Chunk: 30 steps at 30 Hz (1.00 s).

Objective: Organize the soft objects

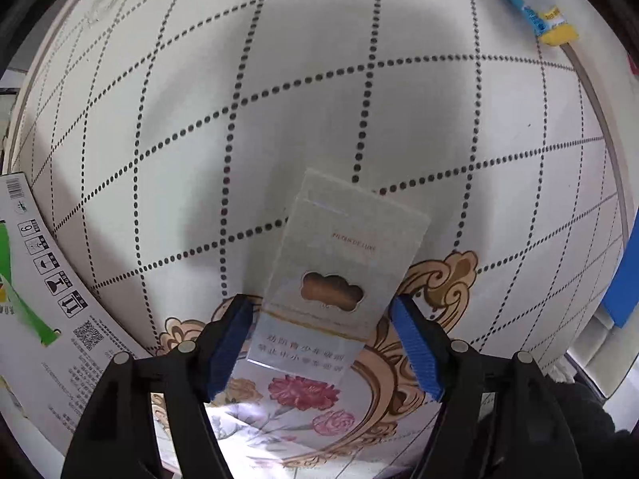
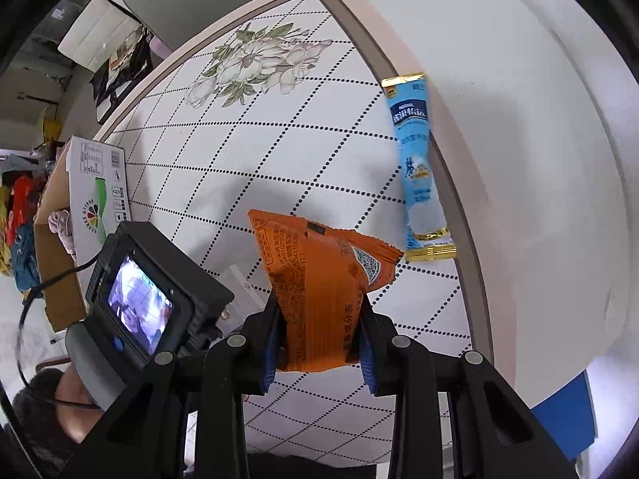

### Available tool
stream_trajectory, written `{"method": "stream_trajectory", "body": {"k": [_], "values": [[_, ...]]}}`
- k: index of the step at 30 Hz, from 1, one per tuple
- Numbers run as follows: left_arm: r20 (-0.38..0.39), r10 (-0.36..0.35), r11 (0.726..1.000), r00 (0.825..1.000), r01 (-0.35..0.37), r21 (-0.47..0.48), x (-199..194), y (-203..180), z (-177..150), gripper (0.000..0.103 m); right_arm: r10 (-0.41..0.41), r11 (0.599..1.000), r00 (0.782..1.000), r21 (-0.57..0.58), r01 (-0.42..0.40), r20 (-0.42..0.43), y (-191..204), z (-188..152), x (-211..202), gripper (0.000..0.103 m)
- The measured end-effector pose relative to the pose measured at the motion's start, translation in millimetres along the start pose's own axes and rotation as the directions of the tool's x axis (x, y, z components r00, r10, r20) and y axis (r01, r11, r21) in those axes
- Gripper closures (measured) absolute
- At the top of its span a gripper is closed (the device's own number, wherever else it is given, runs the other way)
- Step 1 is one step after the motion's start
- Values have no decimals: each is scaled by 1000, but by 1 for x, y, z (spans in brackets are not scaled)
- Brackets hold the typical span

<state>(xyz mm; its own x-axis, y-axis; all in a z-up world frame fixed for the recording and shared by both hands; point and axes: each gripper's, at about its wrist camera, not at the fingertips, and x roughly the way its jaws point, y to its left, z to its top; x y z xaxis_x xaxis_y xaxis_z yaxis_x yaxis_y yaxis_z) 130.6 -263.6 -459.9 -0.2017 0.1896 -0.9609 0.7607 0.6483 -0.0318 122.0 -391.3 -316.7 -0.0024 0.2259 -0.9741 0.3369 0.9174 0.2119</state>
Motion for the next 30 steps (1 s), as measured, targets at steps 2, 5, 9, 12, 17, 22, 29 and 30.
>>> {"method": "stream_trajectory", "body": {"k": [2,5,9,12,17,22,29,30], "values": [[31,-11,1000,999,12,-14,-9,1,-6,43,2,1000,1000,3,-2,1,0,-1,0,68],[57,-44,998,997,47,-43,-18,3,-13,44,15,1000,1000,-8,-15,7,6,-2,-2,68],[139,-84,987,987,101,-122,-41,10,-27,45,30,999,999,-33,-29,25,18,-3,-12,68],[217,-127,967,968,170,-190,-67,24,-42,45,48,997,998,-58,-45,48,30,-2,-28,68],[379,-172,911,909,293,-289,-126,62,-84,46,90,987,990,-143,-74,110,70,-3,-70,68],[504,-138,862,852,354,-362,-179,120,-142,47,129,971,977,-220,-90,172,125,-4,-106,68],[540,24,803,841,306,-512,-205,221,-224,83,205,922,972,-355,-153,116,240,-13,-94,68],[536,27,778,844,319,-541,-198,239,-236,82,214,916,973,-365,-168,90,257,-14,-84,68]]}}
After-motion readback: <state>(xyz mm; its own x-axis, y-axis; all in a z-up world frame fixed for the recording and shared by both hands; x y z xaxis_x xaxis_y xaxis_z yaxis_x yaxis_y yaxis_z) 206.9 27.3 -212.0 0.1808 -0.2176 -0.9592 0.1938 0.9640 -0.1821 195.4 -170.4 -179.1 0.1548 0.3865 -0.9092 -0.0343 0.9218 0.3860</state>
